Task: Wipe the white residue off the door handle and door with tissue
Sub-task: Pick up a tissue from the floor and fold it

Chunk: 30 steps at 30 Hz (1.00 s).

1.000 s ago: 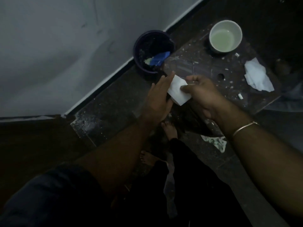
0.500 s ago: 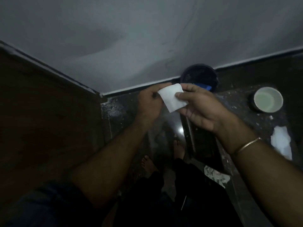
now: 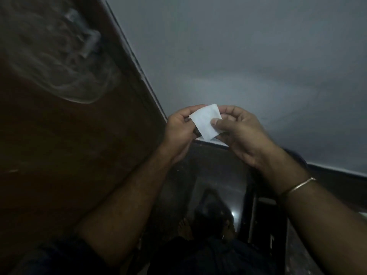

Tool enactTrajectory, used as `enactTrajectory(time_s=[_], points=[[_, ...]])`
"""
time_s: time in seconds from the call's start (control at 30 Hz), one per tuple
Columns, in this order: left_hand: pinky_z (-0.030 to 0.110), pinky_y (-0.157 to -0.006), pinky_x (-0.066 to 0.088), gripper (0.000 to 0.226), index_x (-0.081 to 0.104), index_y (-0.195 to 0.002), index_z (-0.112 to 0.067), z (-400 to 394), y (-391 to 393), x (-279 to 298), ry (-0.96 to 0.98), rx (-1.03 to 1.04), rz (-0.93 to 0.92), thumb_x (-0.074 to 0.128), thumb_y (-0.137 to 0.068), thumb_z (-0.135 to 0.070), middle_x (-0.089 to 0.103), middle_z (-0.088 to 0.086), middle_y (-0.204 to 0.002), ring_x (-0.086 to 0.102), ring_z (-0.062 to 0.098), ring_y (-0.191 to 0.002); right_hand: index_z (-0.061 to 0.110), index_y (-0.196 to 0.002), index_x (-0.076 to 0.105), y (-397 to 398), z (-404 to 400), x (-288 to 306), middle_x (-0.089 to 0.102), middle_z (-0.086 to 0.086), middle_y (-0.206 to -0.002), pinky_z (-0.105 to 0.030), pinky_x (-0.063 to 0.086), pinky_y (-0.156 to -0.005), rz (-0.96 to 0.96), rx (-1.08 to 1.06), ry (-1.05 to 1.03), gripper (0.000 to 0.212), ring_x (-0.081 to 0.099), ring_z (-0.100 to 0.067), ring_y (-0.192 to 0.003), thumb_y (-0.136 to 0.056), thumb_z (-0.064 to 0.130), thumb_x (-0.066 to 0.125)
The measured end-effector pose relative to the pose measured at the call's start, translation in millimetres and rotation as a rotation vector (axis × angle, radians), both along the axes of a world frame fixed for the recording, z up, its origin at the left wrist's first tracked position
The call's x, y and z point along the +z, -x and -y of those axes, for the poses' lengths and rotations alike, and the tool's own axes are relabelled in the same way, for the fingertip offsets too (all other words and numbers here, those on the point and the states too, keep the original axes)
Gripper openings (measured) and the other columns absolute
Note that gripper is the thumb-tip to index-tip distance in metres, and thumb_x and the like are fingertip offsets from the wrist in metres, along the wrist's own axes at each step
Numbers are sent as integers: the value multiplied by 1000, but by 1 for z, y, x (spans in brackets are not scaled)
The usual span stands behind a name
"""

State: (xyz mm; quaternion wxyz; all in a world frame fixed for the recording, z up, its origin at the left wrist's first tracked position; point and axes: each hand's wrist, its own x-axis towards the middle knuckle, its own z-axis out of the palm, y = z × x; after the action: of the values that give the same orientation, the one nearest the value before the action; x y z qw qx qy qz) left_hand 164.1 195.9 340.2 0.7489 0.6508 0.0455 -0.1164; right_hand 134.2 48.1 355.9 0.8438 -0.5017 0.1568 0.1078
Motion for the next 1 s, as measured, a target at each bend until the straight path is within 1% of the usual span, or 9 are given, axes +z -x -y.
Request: enactTrajectory(time_s=[0.1,0.2,0.3,0.4,0.47,0.67,0.8,0.9,1.0], points=[[32,-69,59,21,69,-105,-9,-29,-10,35,118,22,-39,53,-94,1,74,9,-94,71,18,-81,2,-101,64,-20,-26,29,72,-11,-81,-38,58,-73,113,54,79,20,69,-23,-77,-85,-9,64],[36,-78,60,26,66,-115,-1,-62,-13,66,185,68,-20,50,-94,0,72,14,-97,70,21,-85,2,-99,65,-38,-59,52,72,-12,-82,-40,58,-76,197,101,112,16,69,-23,-76,-85,-6,66],[42,-91,54,33,62,-123,3,-95,-14,88,235,117,10,47,-95,-5,65,27,-118,65,29,-99,4,-95,66,-53,-94,71,71,-16,-85,-42,59,-75,256,151,163,12,70,-24,-77,-85,-2,69],[41,-85,56,37,62,-123,2,-130,-16,103,313,141,40,39,-97,-9,65,26,-119,67,29,-99,4,-94,67,-66,-130,87,71,-16,-85,-43,62,-73,319,181,243,11,72,-26,-78,-85,4,73],[40,-82,56,40,62,-123,-1,-155,-19,110,359,158,38,34,-98,-15,69,20,-115,67,28,-99,5,-92,67,-74,-155,98,70,-16,-86,-40,62,-68,361,202,295,11,73,-27,-81,-84,7,74],[53,-108,42,61,49,-138,2,-218,-40,122,470,156,55,35,-88,-30,57,28,-134,51,42,-129,16,-77,65,-101,-214,113,65,-12,-77,-24,50,-52,495,188,472,13,63,-18,-65,-82,11,76],[45,-101,51,53,57,-131,-6,-236,-52,121,375,168,73,52,-95,-45,64,20,-128,62,33,-120,15,-80,67,-120,-236,108,62,-11,-75,-20,45,-50,487,181,498,12,57,-13,-62,-80,15,79],[43,-91,57,31,62,-123,-7,-242,-64,111,210,272,107,62,-94,-19,70,16,-118,69,28,-108,13,-87,67,-133,-245,99,66,-14,-86,-27,55,-62,443,244,441,16,66,-20,-75,-80,17,80],[41,-86,59,22,65,-116,-9,-248,-75,99,179,338,105,62,-94,-12,74,11,-109,72,24,-99,12,-98,65,-148,-252,89,67,-5,-86,-29,57,-68,353,308,279,26,69,-20,-83,-77,11,81]])
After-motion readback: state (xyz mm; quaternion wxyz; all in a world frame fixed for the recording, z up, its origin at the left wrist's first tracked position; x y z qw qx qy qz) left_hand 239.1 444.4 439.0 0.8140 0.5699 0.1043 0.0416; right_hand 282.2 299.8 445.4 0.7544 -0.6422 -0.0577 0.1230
